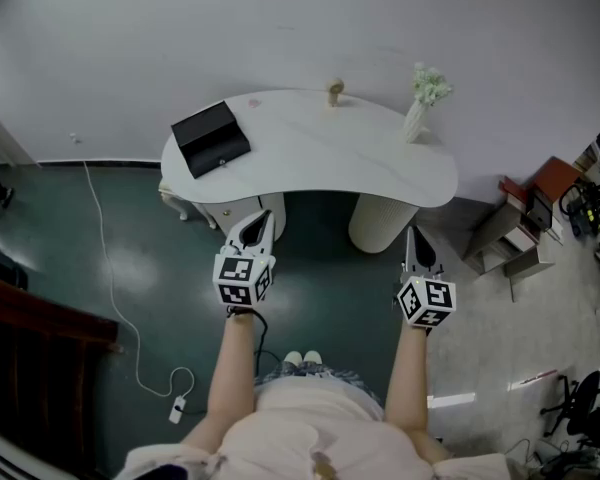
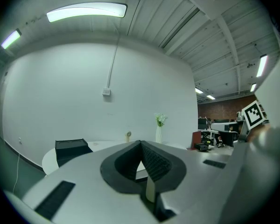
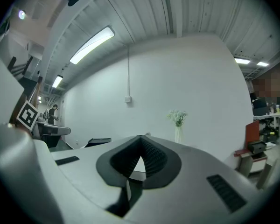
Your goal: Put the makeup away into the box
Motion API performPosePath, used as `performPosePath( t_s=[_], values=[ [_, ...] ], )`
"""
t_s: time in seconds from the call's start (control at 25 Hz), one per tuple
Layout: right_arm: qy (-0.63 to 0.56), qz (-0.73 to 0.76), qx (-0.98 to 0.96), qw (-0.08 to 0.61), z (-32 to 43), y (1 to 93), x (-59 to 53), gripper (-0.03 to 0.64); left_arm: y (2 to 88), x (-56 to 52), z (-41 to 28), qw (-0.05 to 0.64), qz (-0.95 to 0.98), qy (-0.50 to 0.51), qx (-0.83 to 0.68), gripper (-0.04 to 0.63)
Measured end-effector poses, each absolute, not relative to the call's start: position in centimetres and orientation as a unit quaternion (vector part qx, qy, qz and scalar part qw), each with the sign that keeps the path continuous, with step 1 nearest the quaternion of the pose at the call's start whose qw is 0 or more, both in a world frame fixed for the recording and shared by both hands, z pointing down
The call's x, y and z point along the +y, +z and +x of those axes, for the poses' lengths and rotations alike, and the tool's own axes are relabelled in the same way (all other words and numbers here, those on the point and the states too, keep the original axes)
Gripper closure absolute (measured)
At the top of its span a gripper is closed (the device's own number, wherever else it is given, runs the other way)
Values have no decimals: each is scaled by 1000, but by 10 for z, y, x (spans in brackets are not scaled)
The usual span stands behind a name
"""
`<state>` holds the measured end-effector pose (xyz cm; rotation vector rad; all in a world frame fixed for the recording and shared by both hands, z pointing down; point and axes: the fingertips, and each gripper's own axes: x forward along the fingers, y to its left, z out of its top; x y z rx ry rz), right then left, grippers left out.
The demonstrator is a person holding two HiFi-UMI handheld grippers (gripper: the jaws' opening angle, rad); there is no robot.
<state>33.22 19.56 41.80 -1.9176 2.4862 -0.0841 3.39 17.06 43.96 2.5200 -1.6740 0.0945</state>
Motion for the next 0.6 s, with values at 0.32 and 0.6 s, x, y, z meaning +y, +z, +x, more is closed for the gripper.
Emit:
performPosePath(
  t_s=[0.32,0.6],
  values=[
    [-44,-587,809,-2,315,435,195,601,447,174,30,62,829,38,-554,569],
    [-48,-553,831,11,290,428,197,446,448,180,23,63,828,40,-555,569]
  ],
)
